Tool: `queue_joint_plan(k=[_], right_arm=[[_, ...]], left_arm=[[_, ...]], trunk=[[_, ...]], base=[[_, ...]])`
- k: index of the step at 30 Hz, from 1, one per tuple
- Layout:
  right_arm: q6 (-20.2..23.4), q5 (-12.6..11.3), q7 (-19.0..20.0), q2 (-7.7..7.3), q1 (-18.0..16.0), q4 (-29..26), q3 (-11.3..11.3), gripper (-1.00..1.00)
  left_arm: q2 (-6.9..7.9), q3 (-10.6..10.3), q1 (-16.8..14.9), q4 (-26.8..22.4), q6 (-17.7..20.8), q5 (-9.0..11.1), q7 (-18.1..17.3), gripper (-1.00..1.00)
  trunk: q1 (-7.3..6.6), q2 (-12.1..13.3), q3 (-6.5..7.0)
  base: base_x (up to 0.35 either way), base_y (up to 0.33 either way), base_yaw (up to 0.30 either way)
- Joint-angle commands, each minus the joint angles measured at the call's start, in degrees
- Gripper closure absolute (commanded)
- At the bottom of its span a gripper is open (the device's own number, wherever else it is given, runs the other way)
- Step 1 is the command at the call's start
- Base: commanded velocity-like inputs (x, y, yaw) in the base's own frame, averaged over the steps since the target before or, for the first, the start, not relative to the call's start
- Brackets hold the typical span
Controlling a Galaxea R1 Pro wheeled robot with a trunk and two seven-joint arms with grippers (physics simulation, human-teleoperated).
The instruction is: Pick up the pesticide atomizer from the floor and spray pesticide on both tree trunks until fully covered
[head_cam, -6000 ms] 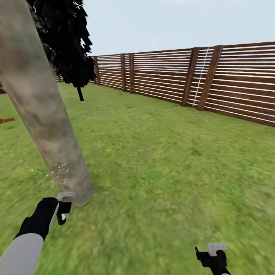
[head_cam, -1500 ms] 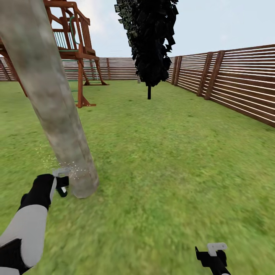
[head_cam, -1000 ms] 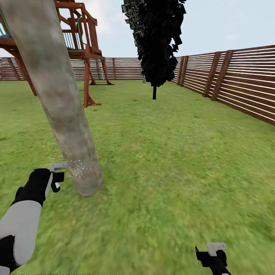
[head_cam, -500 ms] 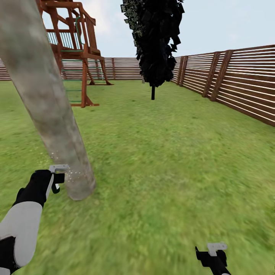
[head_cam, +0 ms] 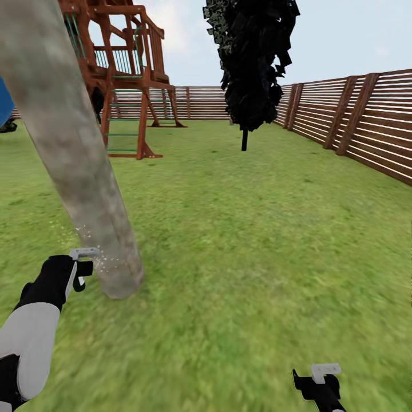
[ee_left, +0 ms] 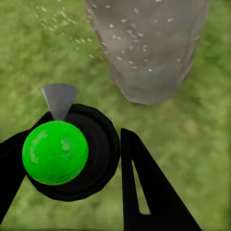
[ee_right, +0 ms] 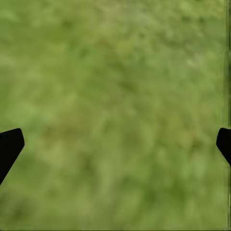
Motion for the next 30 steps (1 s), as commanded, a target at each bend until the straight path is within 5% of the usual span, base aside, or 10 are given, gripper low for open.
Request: queue_joint_plan(k=[1,13,22,30], right_arm=[[0.0,0.0,0.0,-0.02,0.0,0.0,0.0,-1.00],[0.0,0.0,0.0,-0.38,0.0,0.0,0.0,-1.00],[0.0,0.0,0.0,-0.30,0.0,0.0,0.0,-1.00],[0.0,0.0,0.0,-0.24,0.0,0.1,0.1,-1.00]], left_arm=[[0.16,-0.1,0.0,0.0,0.0,0.2,0.0,1.00],[-0.70,-0.5,2.3,0.1,0.1,0.6,0.0,1.00],[0.20,0.2,4.6,-0.5,0.1,0.4,0.0,1.00],[-0.74,-0.1,4.8,-0.9,0.3,0.8,-0.2,1.00]], trunk=[[0.00,0.0,0.00],[0.00,0.0,0.00],[0.00,0.0,0.00],[0.00,0.0,0.00]], base=[[0.150,-0.252,0.003],[0.234,-0.183,0.012],[0.194,-0.211,0.267],[0.050,-0.266,0.277]])
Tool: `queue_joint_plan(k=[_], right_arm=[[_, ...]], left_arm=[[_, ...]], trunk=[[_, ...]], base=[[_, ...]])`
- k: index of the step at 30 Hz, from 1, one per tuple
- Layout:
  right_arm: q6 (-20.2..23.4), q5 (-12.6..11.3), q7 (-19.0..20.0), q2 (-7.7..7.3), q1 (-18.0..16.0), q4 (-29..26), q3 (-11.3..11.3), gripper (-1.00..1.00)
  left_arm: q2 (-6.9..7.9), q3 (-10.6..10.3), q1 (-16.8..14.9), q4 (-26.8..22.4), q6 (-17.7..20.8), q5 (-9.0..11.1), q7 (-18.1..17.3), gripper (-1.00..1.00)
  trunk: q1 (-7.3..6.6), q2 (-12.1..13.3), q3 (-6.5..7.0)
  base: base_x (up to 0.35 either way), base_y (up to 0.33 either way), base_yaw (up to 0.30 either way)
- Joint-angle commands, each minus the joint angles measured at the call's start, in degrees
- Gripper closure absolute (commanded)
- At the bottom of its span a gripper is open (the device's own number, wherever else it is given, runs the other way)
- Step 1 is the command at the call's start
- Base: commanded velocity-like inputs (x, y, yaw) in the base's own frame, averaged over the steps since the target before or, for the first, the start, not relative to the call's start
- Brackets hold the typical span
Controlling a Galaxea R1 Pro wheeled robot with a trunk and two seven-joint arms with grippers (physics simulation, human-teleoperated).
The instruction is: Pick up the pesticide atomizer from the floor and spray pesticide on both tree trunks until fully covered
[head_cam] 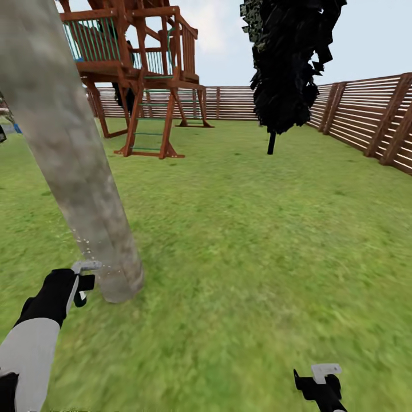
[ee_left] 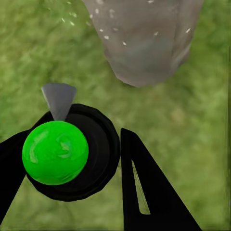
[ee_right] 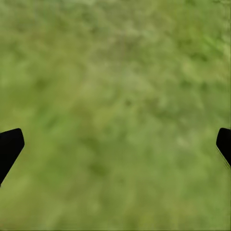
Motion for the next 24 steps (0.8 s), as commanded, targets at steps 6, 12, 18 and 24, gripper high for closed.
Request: queue_joint_plan(k=[6,12,18,24], right_arm=[[0.0,0.0,0.0,-0.05,0.0,0.1,0.0,-1.00],[0.0,0.0,0.0,-0.06,0.0,0.1,0.0,-1.00],[0.0,0.0,0.0,-0.08,0.0,0.0,-0.1,-1.00],[0.0,0.0,0.0,-0.15,0.0,-0.1,-0.1,-1.00]], left_arm=[[-1.50,-0.2,0.0,-1.2,-0.3,-0.1,-0.4,1.00],[-1.51,-0.2,0.0,-1.3,-0.4,-0.1,-0.3,1.00],[-1.63,-0.3,-0.2,-2.3,0.0,-0.1,-0.3,1.00],[-4.48,-0.5,-0.6,-3.3,0.3,-0.5,0.0,1.00]], trunk=[[0.00,0.0,0.00],[0.00,0.0,0.00],[0.00,0.0,0.00],[0.00,0.0,0.00]], base=[[0.224,-0.197,0.097],[0.033,-0.266,0.093],[0.000,-0.274,0.274],[0.111,-0.269,0.278]])
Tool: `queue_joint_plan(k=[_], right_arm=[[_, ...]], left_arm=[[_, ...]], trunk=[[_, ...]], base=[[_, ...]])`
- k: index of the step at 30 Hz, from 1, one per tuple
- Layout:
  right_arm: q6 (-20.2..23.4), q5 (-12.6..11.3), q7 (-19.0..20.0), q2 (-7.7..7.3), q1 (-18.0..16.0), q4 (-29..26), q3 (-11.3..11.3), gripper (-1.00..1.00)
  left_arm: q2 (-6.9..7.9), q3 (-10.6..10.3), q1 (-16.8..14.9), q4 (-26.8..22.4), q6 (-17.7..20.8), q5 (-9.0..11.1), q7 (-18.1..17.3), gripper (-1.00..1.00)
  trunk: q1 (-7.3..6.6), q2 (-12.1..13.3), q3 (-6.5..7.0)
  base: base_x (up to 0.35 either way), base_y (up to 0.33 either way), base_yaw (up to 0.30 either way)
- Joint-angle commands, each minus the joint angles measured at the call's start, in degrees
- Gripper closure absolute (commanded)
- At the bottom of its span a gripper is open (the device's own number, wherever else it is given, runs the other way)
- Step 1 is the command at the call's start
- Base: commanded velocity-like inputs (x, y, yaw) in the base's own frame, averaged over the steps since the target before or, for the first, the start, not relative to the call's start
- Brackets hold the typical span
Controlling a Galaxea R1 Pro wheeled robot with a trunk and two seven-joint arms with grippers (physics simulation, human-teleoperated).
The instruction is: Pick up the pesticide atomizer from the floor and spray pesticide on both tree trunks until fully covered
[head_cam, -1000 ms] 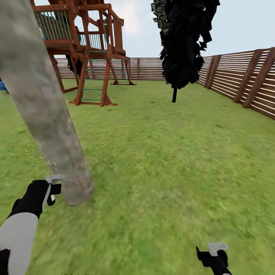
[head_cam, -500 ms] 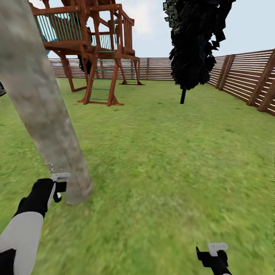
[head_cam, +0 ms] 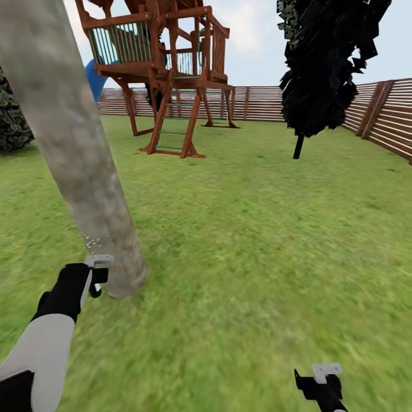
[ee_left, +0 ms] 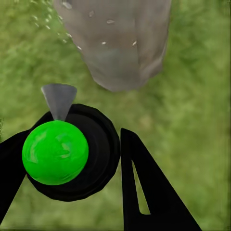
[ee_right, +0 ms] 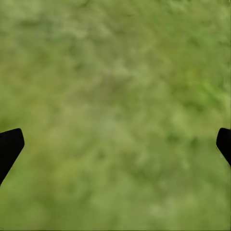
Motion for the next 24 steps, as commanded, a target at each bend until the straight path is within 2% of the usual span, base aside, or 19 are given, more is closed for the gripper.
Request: queue_joint_plan(k=[1,12,18,20,22,24], right_arm=[[0.0,0.0,0.0,0.00,0.0,0.0,0.0,-1.00],[0.0,0.0,0.0,0.00,0.0,0.0,0.0,-1.00],[0.0,0.0,0.0,0.00,0.0,0.0,0.0,-1.00],[0.0,0.0,0.0,0.00,0.0,0.0,0.0,-1.00],[0.0,0.0,0.0,0.00,0.0,0.0,0.0,-1.00],[0.0,0.0,0.0,0.00,0.0,0.0,0.0,-1.00]], left_arm=[[-0.03,0.0,0.0,0.0,0.0,-0.1,0.0,1.00],[-0.01,0.1,0.7,0.2,-0.1,-0.1,0.2,1.00],[-0.02,0.0,0.8,0.8,-0.2,-0.1,0.2,1.00],[-0.82,0.0,0.8,0.9,-0.2,-0.1,0.2,1.00],[-1.25,0.0,0.8,0.9,-0.2,-0.2,0.2,1.00],[-0.95,0.2,1.5,1.0,-0.3,-0.3,0.2,1.00]], trunk=[[0.00,0.0,0.00],[0.00,0.0,0.00],[0.00,0.0,0.00],[0.00,0.0,0.00],[0.00,0.0,0.00],[0.00,0.0,0.00]], base=[[0.151,-0.262,0.278],[0.188,-0.227,0.264],[0.250,-0.181,0.032],[0.161,-0.237,0.017],[0.044,-0.245,0.198],[0.010,-0.094,0.259]])
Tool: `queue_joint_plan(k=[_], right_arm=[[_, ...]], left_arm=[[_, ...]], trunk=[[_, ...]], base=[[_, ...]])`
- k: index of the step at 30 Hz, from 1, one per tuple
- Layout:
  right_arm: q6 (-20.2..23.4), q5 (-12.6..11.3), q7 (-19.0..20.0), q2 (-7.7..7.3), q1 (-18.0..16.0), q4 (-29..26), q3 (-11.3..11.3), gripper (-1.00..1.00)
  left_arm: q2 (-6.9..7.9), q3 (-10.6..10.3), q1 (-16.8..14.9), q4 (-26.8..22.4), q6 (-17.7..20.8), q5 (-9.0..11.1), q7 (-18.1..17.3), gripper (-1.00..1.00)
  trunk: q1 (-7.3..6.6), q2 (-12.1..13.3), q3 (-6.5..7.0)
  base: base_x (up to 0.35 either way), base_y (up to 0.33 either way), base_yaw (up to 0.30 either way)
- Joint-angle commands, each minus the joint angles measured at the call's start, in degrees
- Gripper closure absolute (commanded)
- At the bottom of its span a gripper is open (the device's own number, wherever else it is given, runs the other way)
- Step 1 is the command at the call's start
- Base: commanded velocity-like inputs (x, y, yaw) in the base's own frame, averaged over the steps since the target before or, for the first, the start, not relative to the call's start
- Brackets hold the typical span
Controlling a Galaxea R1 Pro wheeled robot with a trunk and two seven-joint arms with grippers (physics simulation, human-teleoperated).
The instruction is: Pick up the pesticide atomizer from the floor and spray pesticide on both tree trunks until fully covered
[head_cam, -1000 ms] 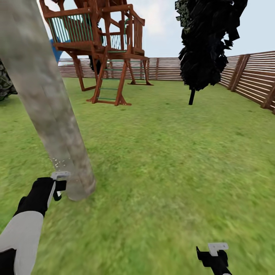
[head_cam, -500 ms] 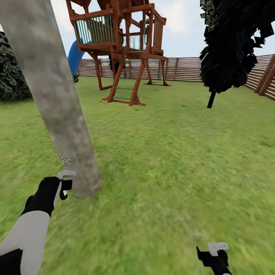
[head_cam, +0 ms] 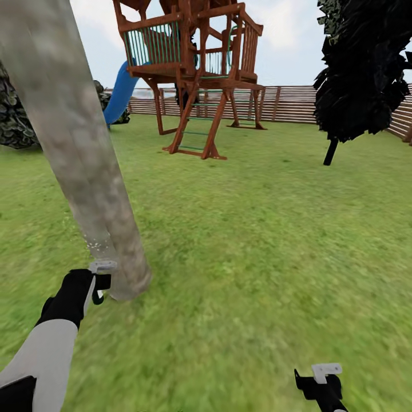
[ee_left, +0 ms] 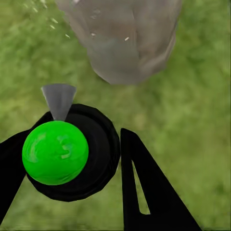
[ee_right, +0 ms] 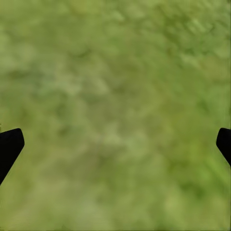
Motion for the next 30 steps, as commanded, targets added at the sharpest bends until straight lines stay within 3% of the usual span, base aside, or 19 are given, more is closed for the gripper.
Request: queue_joint_plan(k=[1,4,6,12,22,30], right_arm=[[0.0,0.0,0.0,0.00,0.0,0.0,0.0,-1.00],[0.0,0.0,0.0,0.00,0.0,0.0,0.0,-1.00],[0.0,0.0,0.0,0.00,0.0,0.0,0.0,-1.00],[0.0,0.0,0.1,0.02,0.0,0.1,0.1,-1.00],[0.0,0.0,0.0,0.00,0.0,0.1,0.0,-1.00],[0.0,0.0,0.0,0.00,0.0,0.0,0.0,-1.00]], left_arm=[[0.36,0.2,1.6,-0.3,-0.3,0.1,0.0,1.00],[1.24,0.2,4.4,-0.4,-0.7,0.1,0.1,1.00],[0.99,-0.1,4.9,-0.4,-0.8,0.3,0.2,1.00],[0.01,-0.2,4.4,-0.9,-0.8,0.5,0.2,1.00],[0.08,0.0,4.9,-0.7,-1.1,0.7,-0.4,1.00],[0.66,0.3,5.0,-0.8,-1.1,0.4,0.1,1.00]], trunk=[[0.00,0.0,0.00],[0.00,0.0,0.00],[0.00,0.0,0.00],[0.00,0.0,0.00],[0.00,0.0,0.00],[0.00,0.0,0.00]], base=[[0.002,-0.021,0.273],[0.001,-0.005,0.276],[0.090,-0.055,0.166],[0.229,-0.156,0.012],[0.233,-0.182,0.002],[0.159,-0.240,0.233]])
